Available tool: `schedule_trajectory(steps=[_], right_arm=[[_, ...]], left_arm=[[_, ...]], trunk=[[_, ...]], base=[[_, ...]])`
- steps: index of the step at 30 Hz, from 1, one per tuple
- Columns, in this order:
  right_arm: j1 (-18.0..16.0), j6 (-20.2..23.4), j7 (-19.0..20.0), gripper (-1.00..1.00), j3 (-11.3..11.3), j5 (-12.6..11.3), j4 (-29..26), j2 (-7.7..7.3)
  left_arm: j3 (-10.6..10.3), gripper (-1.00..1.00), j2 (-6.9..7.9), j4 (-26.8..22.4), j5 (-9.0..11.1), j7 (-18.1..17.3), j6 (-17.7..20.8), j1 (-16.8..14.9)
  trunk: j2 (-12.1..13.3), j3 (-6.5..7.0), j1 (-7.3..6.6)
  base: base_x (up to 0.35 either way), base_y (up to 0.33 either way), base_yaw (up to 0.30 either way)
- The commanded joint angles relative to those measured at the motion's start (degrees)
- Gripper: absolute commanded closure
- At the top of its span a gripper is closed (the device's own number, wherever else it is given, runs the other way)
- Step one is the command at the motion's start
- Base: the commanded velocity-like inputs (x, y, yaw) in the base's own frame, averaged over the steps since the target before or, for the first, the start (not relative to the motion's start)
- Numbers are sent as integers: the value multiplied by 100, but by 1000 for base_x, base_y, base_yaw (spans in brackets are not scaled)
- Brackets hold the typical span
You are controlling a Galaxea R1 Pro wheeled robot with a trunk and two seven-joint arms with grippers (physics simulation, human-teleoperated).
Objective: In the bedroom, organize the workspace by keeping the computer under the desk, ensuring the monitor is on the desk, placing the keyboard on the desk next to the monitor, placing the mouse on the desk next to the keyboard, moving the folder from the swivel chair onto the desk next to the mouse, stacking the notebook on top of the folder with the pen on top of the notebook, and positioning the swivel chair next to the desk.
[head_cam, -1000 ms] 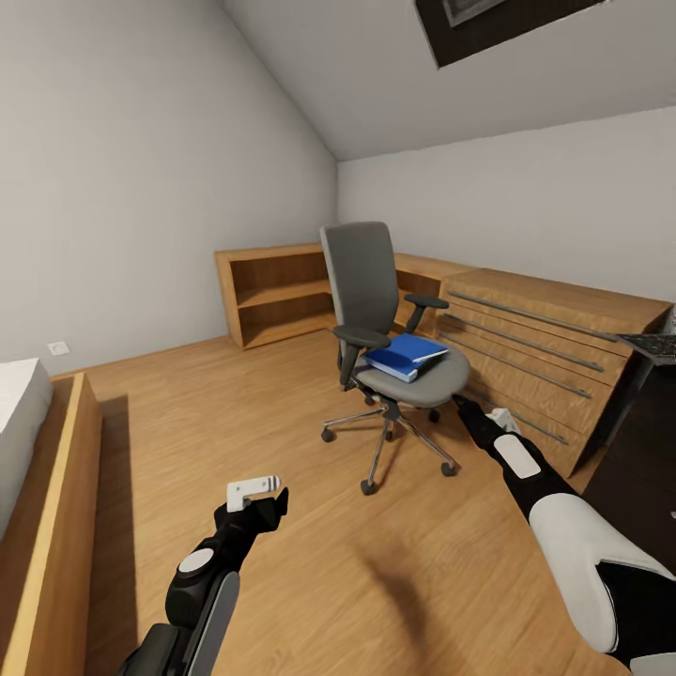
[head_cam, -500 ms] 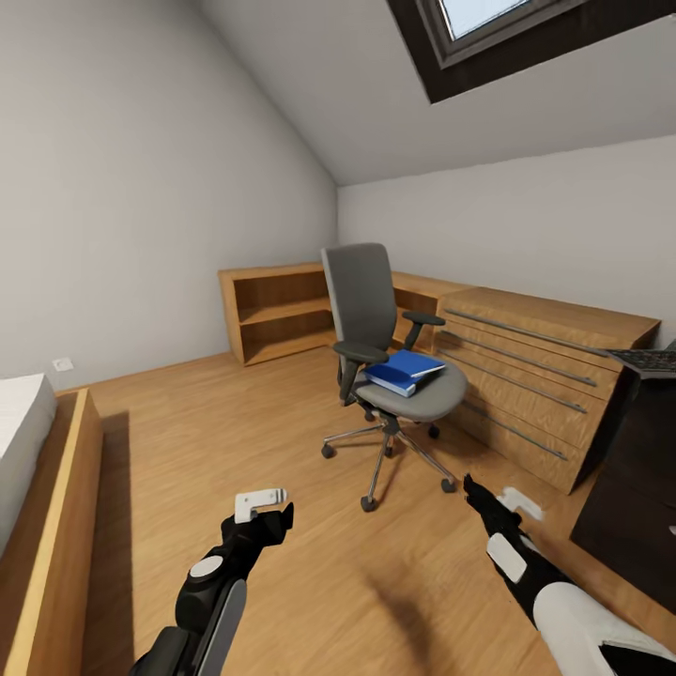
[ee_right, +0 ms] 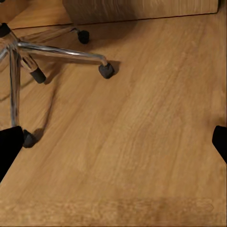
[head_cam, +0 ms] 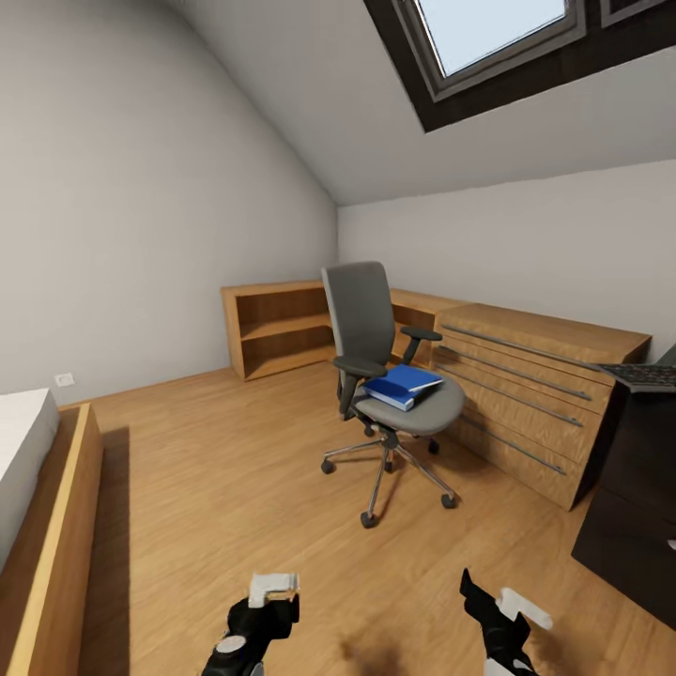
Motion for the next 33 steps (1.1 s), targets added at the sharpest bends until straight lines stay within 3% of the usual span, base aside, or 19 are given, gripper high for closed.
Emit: schedule_trajectory(steps=[1, 5, 12, 18, 21, 25, 27, 33], right_arm=[[52, -29, 20, -100, -57, 14, 12, 15], [158, -41, 17, -100, -57, 14, 17, 44], [196, -44, 21, -100, -57, 21, 18, 50], [201, -44, 23, -100, -51, 24, 19, 54], [202, -47, 21, -100, -46, 55, 18, 62], [202, -70, 16, -100, -36, 282, 23, 74], [202, -77, -21, -100, -38, 479, 21, 179], [202, -76, -240, -100, -32, 583, 25, 263]], left_arm=[[-15, -100, 10, 697, 71, 69, -218, -1], [-24, -100, 20, 1661, 73, 342, -1073, -1], [-11, -100, 34, 1956, 85, 523, -1289, -1], [137, -100, 88, 2110, 97, 534, -1352, -1], [173, -100, 146, 2442, 103, 530, -1570, -1], [184, -100, 185, 3106, 104, 522, -2179, -1], [172, -100, 179, 3353, 95, 524, -2504, -1], [169, -100, 180, 3429, 97, 524, -2617, -1]], trunk=[[39, 12, -24], [199, 91, -112], [480, 254, -265], [721, 384, -397], [841, 441, -463], [1001, 504, -551], [1082, 527, -595], [1322, 588, -727]], base=[[0, 0, -2], [-4, 0, -25], [-176, 0, -150], [-323, 0, -230], [-334, 0, -269], [-326, 0, -258], [-209, 0, -178], [-73, 0, -145]])
